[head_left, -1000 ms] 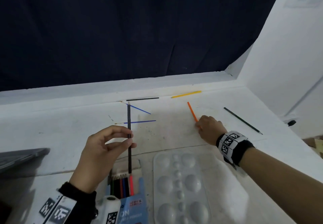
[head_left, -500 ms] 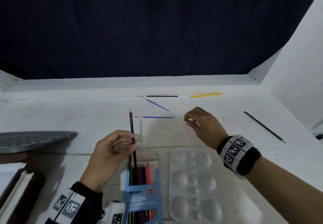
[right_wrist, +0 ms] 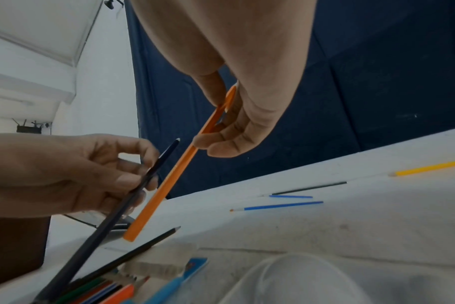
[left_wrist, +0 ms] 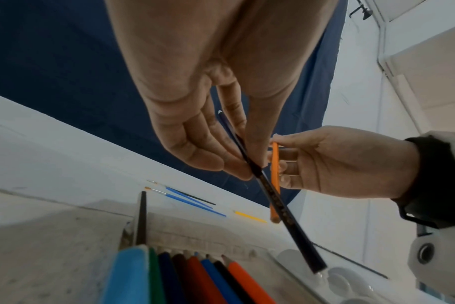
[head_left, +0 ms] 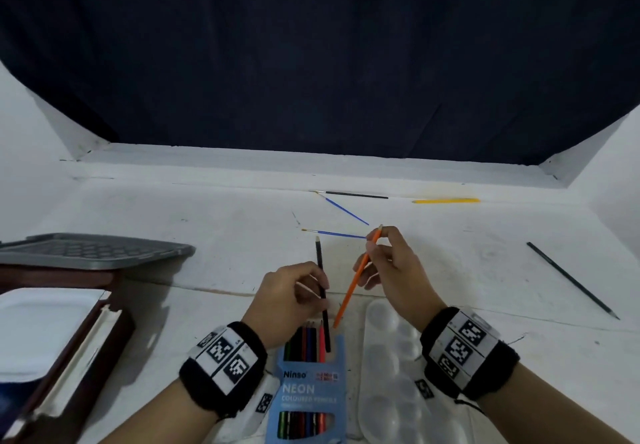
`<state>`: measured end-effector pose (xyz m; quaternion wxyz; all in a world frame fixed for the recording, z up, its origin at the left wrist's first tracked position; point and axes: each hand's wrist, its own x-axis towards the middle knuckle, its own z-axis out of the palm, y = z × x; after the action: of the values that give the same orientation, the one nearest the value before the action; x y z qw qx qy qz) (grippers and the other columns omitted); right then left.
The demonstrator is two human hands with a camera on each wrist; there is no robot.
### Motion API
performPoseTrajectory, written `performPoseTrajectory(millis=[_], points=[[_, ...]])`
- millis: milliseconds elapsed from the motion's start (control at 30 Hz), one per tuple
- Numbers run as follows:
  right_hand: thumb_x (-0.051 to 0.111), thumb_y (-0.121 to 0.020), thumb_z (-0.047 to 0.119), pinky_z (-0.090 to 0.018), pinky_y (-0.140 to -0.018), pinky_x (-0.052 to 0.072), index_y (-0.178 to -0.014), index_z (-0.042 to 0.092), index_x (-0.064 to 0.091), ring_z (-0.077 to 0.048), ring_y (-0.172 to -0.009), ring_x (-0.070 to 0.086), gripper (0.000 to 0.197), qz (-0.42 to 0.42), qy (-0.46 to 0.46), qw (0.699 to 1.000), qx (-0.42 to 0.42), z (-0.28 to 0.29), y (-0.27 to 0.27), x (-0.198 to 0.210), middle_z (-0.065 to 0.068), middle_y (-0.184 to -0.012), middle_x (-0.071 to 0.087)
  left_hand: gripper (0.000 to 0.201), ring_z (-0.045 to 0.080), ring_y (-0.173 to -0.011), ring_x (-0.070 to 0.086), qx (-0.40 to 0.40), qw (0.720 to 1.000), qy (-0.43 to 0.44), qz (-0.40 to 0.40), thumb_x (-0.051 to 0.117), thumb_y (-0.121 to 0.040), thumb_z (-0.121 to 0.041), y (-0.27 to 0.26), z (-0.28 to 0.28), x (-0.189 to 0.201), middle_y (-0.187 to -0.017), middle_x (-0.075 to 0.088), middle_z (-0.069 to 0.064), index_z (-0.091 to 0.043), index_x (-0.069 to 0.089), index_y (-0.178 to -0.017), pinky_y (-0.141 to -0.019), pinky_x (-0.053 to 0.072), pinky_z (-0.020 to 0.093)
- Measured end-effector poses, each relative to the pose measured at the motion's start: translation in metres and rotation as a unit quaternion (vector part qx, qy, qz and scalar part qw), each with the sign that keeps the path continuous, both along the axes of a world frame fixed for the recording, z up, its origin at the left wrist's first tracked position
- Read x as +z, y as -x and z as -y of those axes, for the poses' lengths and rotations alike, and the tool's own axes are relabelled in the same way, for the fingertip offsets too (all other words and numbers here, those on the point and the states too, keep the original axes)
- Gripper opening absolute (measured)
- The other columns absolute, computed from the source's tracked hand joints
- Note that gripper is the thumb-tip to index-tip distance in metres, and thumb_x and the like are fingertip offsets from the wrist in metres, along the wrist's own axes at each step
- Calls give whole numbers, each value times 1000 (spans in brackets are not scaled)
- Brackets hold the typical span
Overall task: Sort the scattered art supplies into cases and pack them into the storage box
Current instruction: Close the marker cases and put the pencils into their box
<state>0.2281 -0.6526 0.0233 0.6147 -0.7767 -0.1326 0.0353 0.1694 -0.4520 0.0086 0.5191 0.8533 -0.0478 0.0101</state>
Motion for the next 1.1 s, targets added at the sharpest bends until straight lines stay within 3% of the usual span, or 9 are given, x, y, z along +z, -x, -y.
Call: performPoseTrajectory(millis=[200,333,500,600,700,833,900,1000,1100], points=[[42,-105,17,-40,-64,58,-107,17,48,-31,-64,70,6,-65,52,996,14,-5,2,-10,-14,-82,71,21,7,-72,66,-66,987,-144,-26,85,-76,-19,-9,4,-6,-81,69,-4,-20,68,-88,-62,51,13],[46,-104,13,-36,-65,60,-115,16,47,-32,-66,71,12,-84,67,994,32,-10,1,-13,-14,-85,72,24,5,-75,64,-100,968,-227,-21,81,-79,-27,-5,4,-9,-83,69,-6,-23,62,-93,-73,56,26],[60,-96,9,-37,-68,62,-122,16,47,-27,-65,72,29,-87,98,990,46,-16,-2,-21,-13,-84,71,30,6,-83,54,-150,933,-328,-17,75,-78,-50,5,-2,-7,-88,55,-15,-32,53,-87,-71,40,25],[64,-94,10,-36,-66,62,-120,14,49,-27,-65,73,29,-107,107,987,47,-18,-6,-23,-15,-85,71,39,12,-112,49,-154,910,-385,-14,61,-88,-57,11,-4,-8,-118,53,-11,-33,57,-119,-93,40,33],[64,-94,9,-37,-65,62,-120,12,49,-27,-64,73,30,-119,116,985,49,-20,-10,-24,-17,-87,71,54,11,-145,21,-182,873,-453,-10,41,-99,-58,19,-5,-9,-155,30,-10,-32,39,-146,-113,21,44],[60,-96,8,-36,-64,62,-124,13,47,-23,-60,71,31,-120,127,984,42,-22,-12,-25,-17,-92,69,63,6,-151,6,-243,841,-480,-57,26,-102,-58,24,-5,-10,-165,17,-5,-19,35,-152,-118,2,50],[59,-97,9,-36,-63,62,-127,15,45,-23,-60,71,33,-115,127,985,35,-22,-12,-26,-17,-93,68,56,2,-148,14,-267,849,-452,-60,26,-103,-57,26,-9,-13,-156,35,-9,-21,51,-138,-118,2,50],[59,-97,8,-38,-64,62,-129,19,41,-25,-60,72,38,-98,128,987,29,-19,-10,-27,-16,-90,67,46,2,-120,50,-306,864,-398,-43,29,-102,-57,28,-18,-18,-122,58,-15,-27,63,-111,-118,11,44],[59,-96,5,-39,-66,63,-127,24,42,-24,-60,72,40,-85,132,987,36,-15,-6,-25,-11,-81,67,43,3,-104,63,-323,904,-275,-58,40,-101,-58,32,-22,-17,-115,68,-12,-28,67,-116,-105,43,31]])
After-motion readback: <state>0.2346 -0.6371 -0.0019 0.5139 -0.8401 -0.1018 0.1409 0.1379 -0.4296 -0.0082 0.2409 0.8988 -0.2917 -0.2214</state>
